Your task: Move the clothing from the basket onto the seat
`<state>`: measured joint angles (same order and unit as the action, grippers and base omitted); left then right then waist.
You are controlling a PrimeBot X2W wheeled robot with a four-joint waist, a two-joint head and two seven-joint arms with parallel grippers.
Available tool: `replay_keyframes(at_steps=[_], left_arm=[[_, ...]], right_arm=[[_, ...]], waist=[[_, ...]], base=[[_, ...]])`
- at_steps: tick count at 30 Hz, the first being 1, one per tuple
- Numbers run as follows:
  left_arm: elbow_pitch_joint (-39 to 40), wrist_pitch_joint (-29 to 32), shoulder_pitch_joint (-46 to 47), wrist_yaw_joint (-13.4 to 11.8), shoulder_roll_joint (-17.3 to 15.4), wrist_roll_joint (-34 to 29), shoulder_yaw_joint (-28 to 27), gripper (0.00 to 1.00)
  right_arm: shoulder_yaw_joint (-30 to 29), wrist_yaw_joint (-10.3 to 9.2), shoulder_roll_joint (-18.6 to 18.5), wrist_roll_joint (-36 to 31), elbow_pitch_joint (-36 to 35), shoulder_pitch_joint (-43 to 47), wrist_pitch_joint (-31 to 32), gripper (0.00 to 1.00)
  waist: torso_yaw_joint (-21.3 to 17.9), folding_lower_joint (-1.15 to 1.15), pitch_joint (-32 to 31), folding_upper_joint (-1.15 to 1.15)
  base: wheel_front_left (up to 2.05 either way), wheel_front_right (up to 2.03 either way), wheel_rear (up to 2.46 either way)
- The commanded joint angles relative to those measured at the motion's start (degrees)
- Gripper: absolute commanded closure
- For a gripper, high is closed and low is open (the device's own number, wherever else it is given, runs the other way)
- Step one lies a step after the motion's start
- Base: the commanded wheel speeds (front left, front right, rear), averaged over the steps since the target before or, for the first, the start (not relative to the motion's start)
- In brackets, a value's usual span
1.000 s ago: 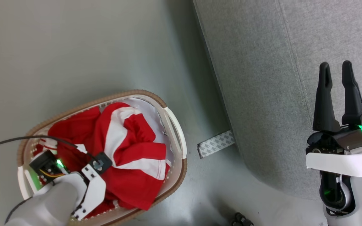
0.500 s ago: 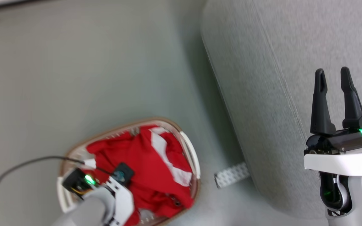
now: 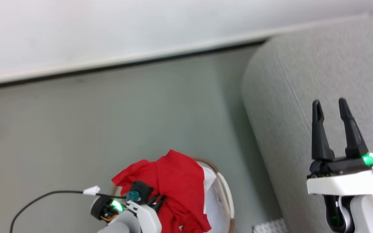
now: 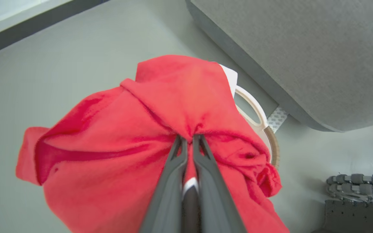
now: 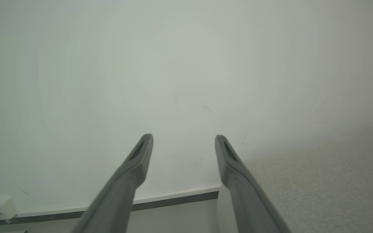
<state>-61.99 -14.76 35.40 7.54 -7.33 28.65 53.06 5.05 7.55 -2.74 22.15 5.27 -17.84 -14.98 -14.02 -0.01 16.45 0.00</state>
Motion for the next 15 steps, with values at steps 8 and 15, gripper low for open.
replay_keyframes(at_steps=[8, 15], left_arm=[[11.7, -0.4, -3.9, -0.6, -1.7, 2.7, -4.8, 1.00], [25.2, -0.4, -6.3, -2.5, -4.0, 2.3, -9.8, 1.00]], right_arm=[[-0.4, -0.12, -0.2, -0.9, 1.7, 3.6, -0.2, 0.00], [0.6, -0.12, -0.1, -0.9, 2.6, 5.7, -0.1, 0.00]], waist=[[6.4, 0.01, -8.9, 0.00], [8.6, 0.01, -12.9, 0.00]], base=[[0.00, 0.00, 0.00], [0.00, 0.00, 0.00]])
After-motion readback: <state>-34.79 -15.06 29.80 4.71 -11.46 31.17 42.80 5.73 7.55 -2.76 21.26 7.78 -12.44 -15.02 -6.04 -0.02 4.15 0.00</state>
